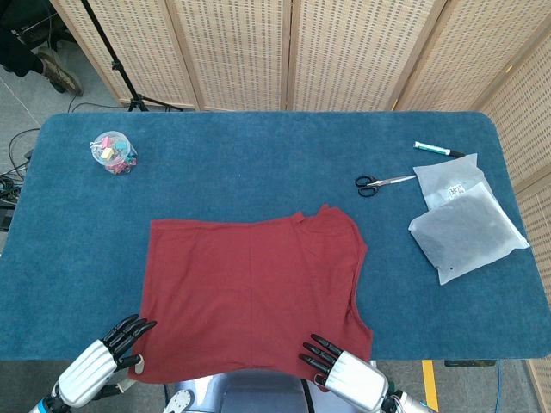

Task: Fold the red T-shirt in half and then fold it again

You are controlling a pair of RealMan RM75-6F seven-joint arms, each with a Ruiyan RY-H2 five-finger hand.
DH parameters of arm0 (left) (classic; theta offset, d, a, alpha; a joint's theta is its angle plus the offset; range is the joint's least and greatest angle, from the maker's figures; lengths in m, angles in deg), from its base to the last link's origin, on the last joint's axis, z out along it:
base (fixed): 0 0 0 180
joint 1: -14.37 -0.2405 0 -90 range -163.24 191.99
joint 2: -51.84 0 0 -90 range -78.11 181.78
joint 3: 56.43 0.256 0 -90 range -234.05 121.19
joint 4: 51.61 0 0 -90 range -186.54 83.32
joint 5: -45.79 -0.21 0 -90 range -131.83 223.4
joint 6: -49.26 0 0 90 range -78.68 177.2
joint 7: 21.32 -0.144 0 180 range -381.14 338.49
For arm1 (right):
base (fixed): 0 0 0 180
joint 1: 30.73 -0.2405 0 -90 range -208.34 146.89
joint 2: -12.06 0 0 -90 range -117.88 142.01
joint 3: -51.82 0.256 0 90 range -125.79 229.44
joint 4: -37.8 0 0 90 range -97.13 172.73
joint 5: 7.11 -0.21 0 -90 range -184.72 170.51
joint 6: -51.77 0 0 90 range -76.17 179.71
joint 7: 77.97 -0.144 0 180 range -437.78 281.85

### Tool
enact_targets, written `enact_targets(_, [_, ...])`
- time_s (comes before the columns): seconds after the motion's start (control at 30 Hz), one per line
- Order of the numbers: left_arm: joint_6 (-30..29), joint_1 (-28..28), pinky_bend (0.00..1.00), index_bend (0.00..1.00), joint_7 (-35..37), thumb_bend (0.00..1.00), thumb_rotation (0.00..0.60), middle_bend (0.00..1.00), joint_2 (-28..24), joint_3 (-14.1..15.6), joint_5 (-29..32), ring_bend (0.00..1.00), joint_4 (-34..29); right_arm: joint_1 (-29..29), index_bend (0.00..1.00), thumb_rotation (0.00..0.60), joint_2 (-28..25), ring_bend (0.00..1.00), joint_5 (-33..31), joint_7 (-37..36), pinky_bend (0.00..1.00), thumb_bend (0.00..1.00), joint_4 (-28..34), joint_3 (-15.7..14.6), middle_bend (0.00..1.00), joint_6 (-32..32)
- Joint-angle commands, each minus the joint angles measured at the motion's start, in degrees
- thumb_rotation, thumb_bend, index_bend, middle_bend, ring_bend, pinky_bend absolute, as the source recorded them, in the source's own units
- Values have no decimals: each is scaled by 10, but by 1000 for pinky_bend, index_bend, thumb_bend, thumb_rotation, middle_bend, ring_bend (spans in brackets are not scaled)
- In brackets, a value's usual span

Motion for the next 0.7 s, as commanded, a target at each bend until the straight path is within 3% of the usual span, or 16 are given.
enact_targets(0.03, [-3, -1, 0, 709, 1, 694, 600, 0, 0, 1, -2, 0, 2, 1, 635, 600, -1, 0, 4, 0, 37, 519, 1, -2, 164, -2])
enact_targets(0.37, [-2, -3, 0, 709, -6, 692, 600, 0, -1, 7, -11, 0, 6, 7, 635, 600, -2, 0, 16, -6, 37, 519, -5, -10, 164, -3])
enact_targets(0.6, [18, 13, 0, 710, -8, 691, 600, 0, -3, -20, 12, 0, -28, -1, 635, 600, -6, 0, -23, -27, 37, 521, 6, 29, 164, -1])
enact_targets(0.7, [40, 33, 0, 710, -4, 691, 600, 0, -12, -43, 34, 0, -59, -9, 635, 600, -13, 0, -60, -46, 37, 518, 17, 61, 164, 2])
